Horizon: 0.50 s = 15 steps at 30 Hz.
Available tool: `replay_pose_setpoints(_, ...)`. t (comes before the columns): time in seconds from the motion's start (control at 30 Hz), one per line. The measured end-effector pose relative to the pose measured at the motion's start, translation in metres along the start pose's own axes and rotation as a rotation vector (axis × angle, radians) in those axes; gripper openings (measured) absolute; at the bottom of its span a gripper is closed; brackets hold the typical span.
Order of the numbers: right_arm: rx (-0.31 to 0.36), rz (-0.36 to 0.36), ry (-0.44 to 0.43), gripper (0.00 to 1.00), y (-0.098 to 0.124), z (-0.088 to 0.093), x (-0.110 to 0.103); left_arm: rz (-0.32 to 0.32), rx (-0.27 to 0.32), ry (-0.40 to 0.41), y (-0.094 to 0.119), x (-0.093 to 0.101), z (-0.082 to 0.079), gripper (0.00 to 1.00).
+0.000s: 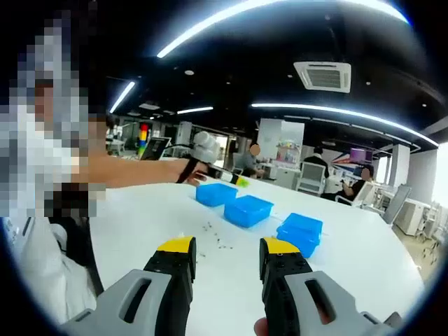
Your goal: Pick up the resistors one by one and place each resistor into its matching bin, sorting the parts by color and model until every resistor is separated into the correct bin for its type
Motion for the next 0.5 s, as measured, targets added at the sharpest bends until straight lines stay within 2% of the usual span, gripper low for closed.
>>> replay_pose_setpoints(0.27,-0.003,-0.004,-0.001,0.38,-0.003,0.001,-0.001,0.041,0.033,-0.038,0.023,0.013,-0.009,0.55)
replay_pose_setpoints(0.5,-0.006,-0.001,-0.006,0.38,-0.003,0.002,0.001,0.102,0.098,-0.048,0.076,0.024,-0.013,0.55)
Point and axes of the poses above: the point that each gripper's makers call its tool centre point, and the gripper's own axes: y roughly backward along the fingers, x roughly to its right, z roughly out of its underside, the point moved 8 cm from there along y, roughly backward along the fingers, and after that the axes turned 3 degrees about -z, right-handed, at the moved point
